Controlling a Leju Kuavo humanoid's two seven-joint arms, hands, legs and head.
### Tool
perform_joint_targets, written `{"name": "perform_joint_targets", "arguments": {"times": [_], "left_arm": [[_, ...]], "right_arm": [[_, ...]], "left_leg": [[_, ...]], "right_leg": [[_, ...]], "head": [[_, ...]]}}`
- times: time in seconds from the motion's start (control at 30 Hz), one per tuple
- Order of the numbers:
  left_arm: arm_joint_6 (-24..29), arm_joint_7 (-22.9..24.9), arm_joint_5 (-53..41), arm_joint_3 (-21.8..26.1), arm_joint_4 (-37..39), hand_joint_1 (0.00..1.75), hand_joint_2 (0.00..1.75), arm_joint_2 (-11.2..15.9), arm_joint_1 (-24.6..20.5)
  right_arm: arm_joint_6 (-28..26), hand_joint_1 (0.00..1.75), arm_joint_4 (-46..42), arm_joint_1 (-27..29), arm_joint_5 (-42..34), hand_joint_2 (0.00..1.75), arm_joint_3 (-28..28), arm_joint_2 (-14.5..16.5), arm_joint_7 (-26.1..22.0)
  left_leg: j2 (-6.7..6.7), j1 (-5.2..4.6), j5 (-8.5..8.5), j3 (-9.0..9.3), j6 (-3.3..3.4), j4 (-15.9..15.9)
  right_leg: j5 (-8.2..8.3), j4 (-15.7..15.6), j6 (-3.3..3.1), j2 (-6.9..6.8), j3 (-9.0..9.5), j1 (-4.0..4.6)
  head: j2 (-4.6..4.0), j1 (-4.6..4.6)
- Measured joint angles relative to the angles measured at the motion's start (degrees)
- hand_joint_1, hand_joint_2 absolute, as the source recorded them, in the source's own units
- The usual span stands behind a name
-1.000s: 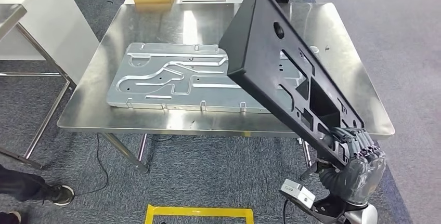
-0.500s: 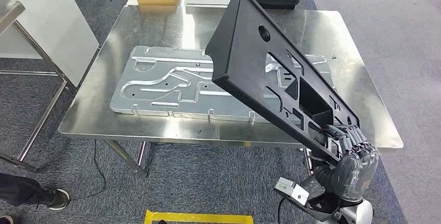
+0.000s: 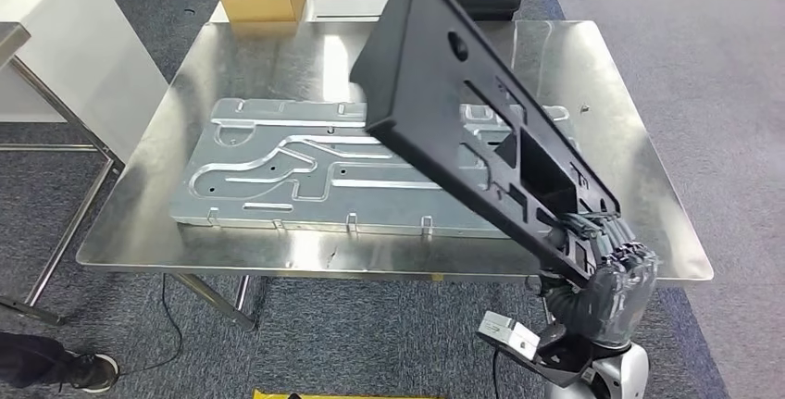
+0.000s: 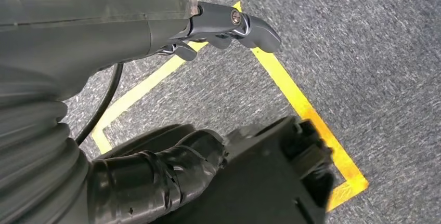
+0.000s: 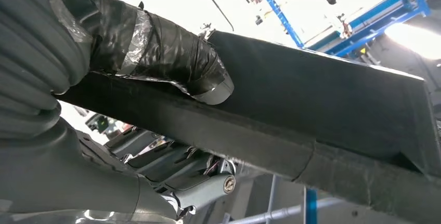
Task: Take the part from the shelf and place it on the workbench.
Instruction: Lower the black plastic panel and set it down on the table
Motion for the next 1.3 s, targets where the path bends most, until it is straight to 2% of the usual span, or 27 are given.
{"name": "perform_joint_targets", "arguments": {"times": [0.07, 0.1, 0.13, 0.23, 0.3, 0.33, 0.4, 0.43, 0.47, 0.5, 0.57, 0.6, 0.63, 0.67, 0.77, 0.8, 0.87, 0.93, 0.97, 1.0, 1.07, 1.1, 1.13, 1.17, 1.23, 1.3], "left_arm": [[-0.02, 0.1, -0.02, -0.03, 0.0, 0.0, 1.75, 0.0, 0.01], [-0.02, 0.14, -0.02, -0.05, 0.0, 0.0, 1.75, -0.01, -0.01], [-0.02, 0.19, -0.02, -0.08, 0.0, 0.0, 1.75, -0.02, -0.1], [0.19, 0.52, 0.15, -0.16, 0.0, 0.0, 1.75, -0.03, -0.35], [0.86, 0.96, 0.23, -0.2, -0.01, 0.0, 1.75, -0.07, -0.37], [1.34, 1.2, 0.22, -0.22, -0.01, 0.0, 1.75, -0.11, -0.42], [1.9, 1.52, 0.29, -0.25, -0.01, 0.0, 1.75, -0.17, -0.51], [1.84, 1.52, 0.37, -0.25, 0.0, 0.0, 1.75, -0.17, -0.53], [1.61, 1.45, 0.46, -0.24, 0.0, 0.0, 1.75, -0.17, -0.52], [1.31, 1.31, 0.52, -0.24, 0.0, 0.0, 1.75, -0.19, -0.5], [0.7, 0.97, 0.63, -0.24, 0.01, 0.0, 1.75, -0.26, -0.47], [0.46, 0.76, 0.67, -0.24, 0.01, 0.0, 1.75, -0.32, -0.5], [0.25, 0.55, 0.66, -0.25, 0.02, 0.0, 1.75, -0.37, -0.53], [0.1, 0.37, 0.61, -0.27, 0.02, 0.0, 1.75, -0.4, -0.56], [-0.44, -0.04, 0.33, -0.4, 0.02, 0.0, 1.75, -0.4, -0.64], [-0.62, -0.13, 0.26, -0.48, 0.02, 0.0, 1.75, -0.4, -0.66], [-0.84, -0.13, 0.2, -0.66, 0.02, 0.0, 1.75, -0.39, -0.68], [-0.8, 0.18, 0.18, -0.79, 0.02, 0.0, 0.87, -0.39, -0.64], [-0.73, 0.42, 0.18, -0.82, 0.02, 0.0, 0.44, -0.39, -0.62], [-0.65, 0.68, 0.15, -0.86, 0.02, 0.0, 0.0, -0.39, -0.63], [-0.51, 1.29, -0.01, -1.04, 0.02, 0.0, 0.0, -0.39, -0.75], [-0.44, 1.63, -0.17, -1.19, 0.02, 0.0, 0.0, -0.4, -0.9], [-0.4, 1.98, -0.41, -1.33, 0.02, 0.0, 0.0, -0.43, -1.1], [-0.37, 2.29, -0.63, -1.5, 0.02, 0.0, 0.0, -0.45, -1.3], [-0.35, 2.91, -1.12, -1.94, 0.02, 0.0, 0.0, -0.49, -1.61], [-0.37, 3.35, -1.54, -2.49, 0.02, 0.0, 0.0, -0.6, -1.88]], "right_arm": [[0.0, 1.75, 0.45, -0.64, 0.35, 1.75, 1.08, 0.0, 0.39], [0.0, 1.75, 0.68, -1.02, 0.47, 1.75, 1.58, 0.0, 0.56], [0.0, 1.75, 0.89, -1.36, 0.54, 1.75, 2.0, -0.01, 0.7], [0.0, 1.75, 1.51, -2.0, 0.64, 1.75, 3.01, -0.03, 1.09], [0.0, 1.75, 1.78, -2.3, 0.89, 1.75, 3.56, -0.07, 1.4], [0.0, 1.75, 1.88, -2.4, 1.04, 1.75, 3.77, -0.09, 1.58], [0.0, 1.75, 2.13, -2.46, 1.28, 1.75, 4.08, -0.14, 1.89], [0.0, 1.75, 2.32, -2.44, 1.34, 1.75, 4.19, -0.16, 1.99], [0.0, 1.75, 2.51, -2.43, 1.37, 1.75, 4.3, -0.19, 2.06], [0.0, 1.75, 2.64, -2.43, 1.38, 1.75, 4.37, -0.2, 2.11], [0.0, 1.75, 2.77, -2.5, 1.37, 1.75, 4.55, -0.2, 2.14], [0.0, 1.75, 2.82, -2.6, 1.36, 1.75, 4.71, -0.21, 2.14], [0.0, 1.75, 2.88, -2.69, 1.32, 1.75, 4.9, -0.21, 2.14], [0.0, 1.75, 2.97, -2.77, 1.28, 1.75, 5.1, -0.22, 2.15], [0.0, 1.75, 3.32, -3.1, 1.15, 1.75, 5.52, -0.26, 2.36], [0.0, 1.75, 3.46, -3.36, 1.1, 1.75, 5.69, -0.27, 2.49], [0.0, 1.75, 3.79, -4.09, 1.1, 1.75, 6.19, -0.28, 2.81], [0.0, 1.75, 4.28, -4.74, 1.39, 1.75, 6.66, -0.29, 3.26], [0.0, 1.75, 4.59, -5.01, 1.86, 1.75, 6.88, -0.3, 3.61], [0.0, 1.75, 4.9, -5.34, 2.69, 1.75, 7.05, -0.3, 4.07], [0.0, 1.75, 5.59, -6.42, 5.69, 1.75, 7.4, -0.3, 5.39], [0.0, 1.75, 6.07, -7.3, 8.0, 1.75, 7.56, -0.3, 6.26], [0.0, 1.75, 6.64, -8.26, 10.64, 1.75, 7.71, -0.28, 7.21], [0.0, 1.75, 7.34, -9.27, 13.46, 1.75, 7.85, -0.26, 8.21], [0.0, 1.75, 9.06, -11.4, 19.09, 1.75, 8.18, -0.2, 10.2], [0.0, 1.75, 10.94, -13.64, 24.6, 1.75, 8.69, -0.14, 12.24]], "left_leg": [[-0.03, -0.1, 5.41, 2.17, 0.45, -7.29], [-0.06, -0.2, 6.97, 3.37, 0.65, -10.57], [-0.1, -0.33, 7.51, 4.09, 0.82, -12.51], [-0.2, -0.47, 7.13, 4.77, 1.48, -14.0], [-0.21, -0.24, 7.13, 5.34, 2.12, -14.71], [-0.19, -0.15, 7.08, 5.62, 2.45, -14.98], [-0.17, -0.22, 6.73, 5.88, 2.86, -15.03], [-0.19, -0.25, 6.52, 6.04, 2.93, -15.01], [-0.23, -0.26, 6.29, 6.27, 2.93, -14.99], [-0.27, -0.26, 6.03, 6.63, 2.88, -14.96], [-0.34, -0.29, 5.38, 7.46, 2.65, -14.89], [-0.36, -0.38, 5.06, 7.75, 2.42, -14.78], [-0.37, -0.46, 4.85, 7.89, 2.16, -14.75], [-0.36, -0.52, 4.74, 7.91, 1.86, -14.79], [-0.29, -0.54, 4.13, 7.88, 0.99, -14.47], [-0.26, -0.52, 3.26, 7.38, 0.72, -13.16], [-0.25, -0.34, 0.19, 4.64, 0.3, -7.21], [-0.24, -0.15, -2.42, 0.76, 0.04, 0.04], [-0.24, -0.08, -2.27, -0.3, -0.04, 1.53], [-0.23, 0.0, -0.92, -0.26, -0.07, 0.7], [-0.21, 0.16, 3.72, 2.58, 0.05, -6.44], [-0.21, 0.12, 5.32, 4.29, 0.17, -10.3], [-0.23, 0.04, 6.17, 5.43, 0.31, -12.89], [-0.27, -0.07, 6.3, 5.93, 0.47, -14.15], [-0.35, -0.13, 6.22, 6.05, 0.95, -14.59], [-0.31, 0.04, 6.51, 6.27, 1.66, -15.14]], "right_leg": [[-0.97, 0.07, 0.24, 0.09, 1.18, 0.11], [-1.43, 0.13, 0.49, 0.15, 1.53, 0.2], [-1.75, 0.14, 0.76, 0.17, 1.68, 0.26], [-2.25, -0.18, 1.62, 0.13, 1.96, 0.17], [-3.57, 1.92, 2.14, 0.04, 1.16, 0.07], [-4.91, 4.67, 2.35, 0.0, -0.24, 0.01], [-7.73, 12.15, 2.65, -0.02, -4.73, -0.04], [-8.08, 14.89, 2.75, -0.03, -6.72, -0.06], [-7.33, 15.84, 2.8, -0.03, -7.89, -0.07], [-5.39, 14.49, 2.77, -0.03, -7.9, -0.08], [-0.42, 7.36, 2.49, -0.07, -5.4, -0.03], [1.16, 3.93, 2.27, -0.08, -4.02, 0.1], [1.91, 1.73, 2.05, -0.08, -3.14, 0.24], [1.81, 0.93, 1.83, -0.04, -2.82, 0.4], [1.93, 0.32, 0.99, 0.08, -2.6, 0.21], [1.98, 0.1, 0.63, 0.05, -2.44, 0.05], [1.92, -0.12, 0.09, -0.06, -2.17, -0.01], [1.76, -0.1, -0.16, -0.13, -2.06, 0.08], [1.68, -0.09, -0.19, -0.13, -1.98, 0.1], [1.57, -0.07, -0.16, -0.1, -1.84, 0.11], [1.28, -0.01, 0.04, 0.01, -1.44, 0.09], [1.11, 0.11, 0.24, 0.08, -1.34, 0.19], [1.03, 0.16, 0.48, 0.13, -1.33, 0.25], [0.99, 0.17, 0.75, 0.15, -1.39, 0.31], [1.02, 0.06, 1.33, 0.15, -1.47, 0.34], [0.13, 1.33, 1.81, 0.11, -2.04, 0.26]], "head": [[0.0, 0.03], [0.0, 0.02], [0.0, 0.02], [0.0, -0.04], [0.0, -0.02], [0.0, 0.0], [0.0, 0.0], [0.0, 0.01], [0.0, 0.0], [0.0, 0.01], [0.0, 0.02], [0.0, 0.02], [0.0, 0.0], [0.0, -0.01], [0.0, -0.04], [0.0, -0.07], [0.0, -0.08], [0.0, -0.1], [0.0, -0.1], [0.0, -0.1], [0.0, -0.1], [0.0, -0.09], [0.0, -0.08], [0.0, -0.07], [0.0, -0.04], [0.0, -0.02]]}}
